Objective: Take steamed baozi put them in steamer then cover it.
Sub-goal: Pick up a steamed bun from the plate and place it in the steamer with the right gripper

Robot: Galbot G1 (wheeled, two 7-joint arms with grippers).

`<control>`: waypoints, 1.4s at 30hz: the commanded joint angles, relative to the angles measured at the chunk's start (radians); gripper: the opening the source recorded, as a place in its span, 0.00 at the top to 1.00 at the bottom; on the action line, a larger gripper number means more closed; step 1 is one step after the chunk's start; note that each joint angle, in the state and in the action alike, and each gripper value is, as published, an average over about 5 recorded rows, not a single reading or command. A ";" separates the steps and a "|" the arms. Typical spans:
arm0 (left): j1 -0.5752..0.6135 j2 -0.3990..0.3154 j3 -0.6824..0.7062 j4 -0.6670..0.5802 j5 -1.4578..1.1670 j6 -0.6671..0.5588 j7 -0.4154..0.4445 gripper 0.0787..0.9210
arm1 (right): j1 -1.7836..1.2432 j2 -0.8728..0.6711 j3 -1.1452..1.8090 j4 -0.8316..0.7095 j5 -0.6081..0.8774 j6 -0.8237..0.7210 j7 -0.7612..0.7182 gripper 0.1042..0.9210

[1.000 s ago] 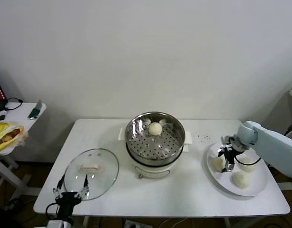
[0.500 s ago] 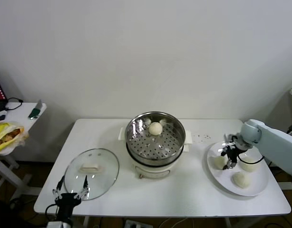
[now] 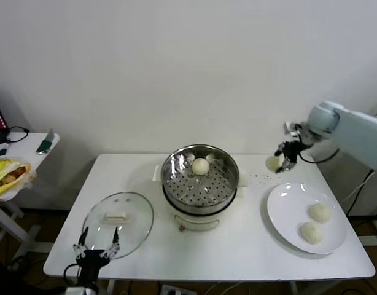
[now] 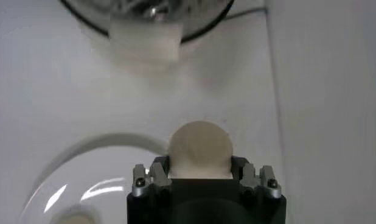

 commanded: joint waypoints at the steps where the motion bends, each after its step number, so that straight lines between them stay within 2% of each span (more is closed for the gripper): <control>1: 0.001 0.004 0.014 -0.004 0.002 -0.001 0.001 0.12 | 0.312 0.191 -0.220 0.078 0.370 -0.073 0.034 0.34; 5: 0.000 0.007 0.022 -0.012 0.002 -0.002 0.002 0.12 | 0.297 0.279 -0.199 0.116 0.429 -0.112 0.075 0.34; 15: 0.013 0.006 0.027 -0.023 -0.001 -0.010 0.002 0.12 | 0.166 0.437 -0.158 0.156 0.438 -0.169 0.171 0.34; 39: 0.028 -0.004 0.015 -0.016 -0.002 -0.026 0.006 0.12 | -0.049 0.561 -0.168 0.036 0.320 -0.167 0.199 0.33; 42: 0.026 -0.005 0.014 -0.014 -0.002 -0.025 0.006 0.12 | -0.055 0.564 -0.168 0.032 0.319 -0.167 0.199 0.30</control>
